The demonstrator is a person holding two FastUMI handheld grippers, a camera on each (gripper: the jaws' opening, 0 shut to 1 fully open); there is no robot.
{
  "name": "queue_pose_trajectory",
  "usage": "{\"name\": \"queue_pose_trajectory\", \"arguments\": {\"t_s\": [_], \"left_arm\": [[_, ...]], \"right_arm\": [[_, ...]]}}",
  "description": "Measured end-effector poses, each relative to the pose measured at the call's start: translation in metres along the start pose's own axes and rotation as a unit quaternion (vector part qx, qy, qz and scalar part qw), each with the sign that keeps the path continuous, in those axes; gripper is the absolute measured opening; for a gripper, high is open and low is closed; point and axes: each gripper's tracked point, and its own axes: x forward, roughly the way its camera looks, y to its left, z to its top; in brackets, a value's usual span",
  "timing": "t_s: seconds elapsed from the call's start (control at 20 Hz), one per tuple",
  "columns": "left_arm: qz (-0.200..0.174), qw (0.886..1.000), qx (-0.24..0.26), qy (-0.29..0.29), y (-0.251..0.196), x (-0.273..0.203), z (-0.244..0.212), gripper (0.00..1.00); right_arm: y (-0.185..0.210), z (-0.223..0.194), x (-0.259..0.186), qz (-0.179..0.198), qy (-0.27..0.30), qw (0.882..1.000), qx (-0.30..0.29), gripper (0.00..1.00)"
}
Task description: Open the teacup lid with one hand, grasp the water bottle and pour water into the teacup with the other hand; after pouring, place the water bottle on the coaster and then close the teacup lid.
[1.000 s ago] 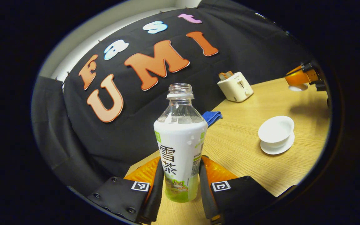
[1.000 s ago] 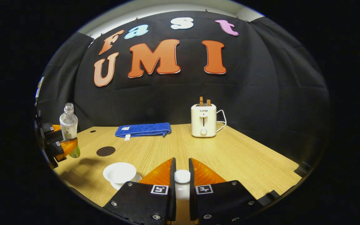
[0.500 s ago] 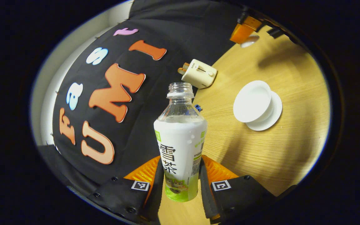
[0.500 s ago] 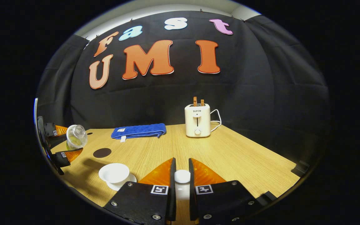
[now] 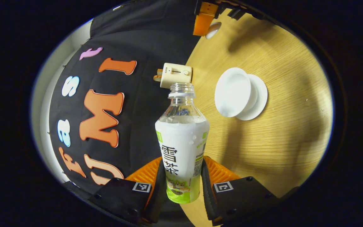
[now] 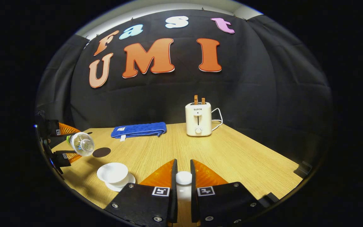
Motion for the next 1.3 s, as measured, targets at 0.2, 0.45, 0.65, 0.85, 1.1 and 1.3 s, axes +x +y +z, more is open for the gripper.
{"name": "queue_pose_trajectory", "arguments": {"t_s": [0.2,0.45,0.65,0.85,1.1,1.3], "left_arm": [[-0.023,0.999,0.048,0.013,-0.003,0.007,-0.004,0.58],[-0.055,0.993,0.104,0.029,-0.008,0.012,-0.005,0.6],[-0.063,0.987,0.143,0.038,-0.006,0.011,-0.003,0.58],[-0.067,0.981,0.175,0.05,-0.001,0.011,-0.006,0.56],[-0.072,0.973,0.213,0.052,0.004,0.013,-0.006,0.56],[-0.071,0.967,0.242,0.048,0.008,0.013,-0.003,0.56]], "right_arm": [[0.002,-0.002,0.001,0.002,0.004,1.0,0.0,0.17],[0.001,-0.003,0.001,0.003,0.005,1.0,0.001,0.17],[-0.001,-0.007,0.002,0.002,0.011,1.0,0.003,0.17],[-0.001,-0.008,0.004,0.004,0.013,1.0,0.005,0.17],[-0.002,-0.01,0.003,0.004,0.016,1.0,0.006,0.17],[-0.001,-0.01,0.003,0.005,0.017,1.0,0.007,0.17]]}}
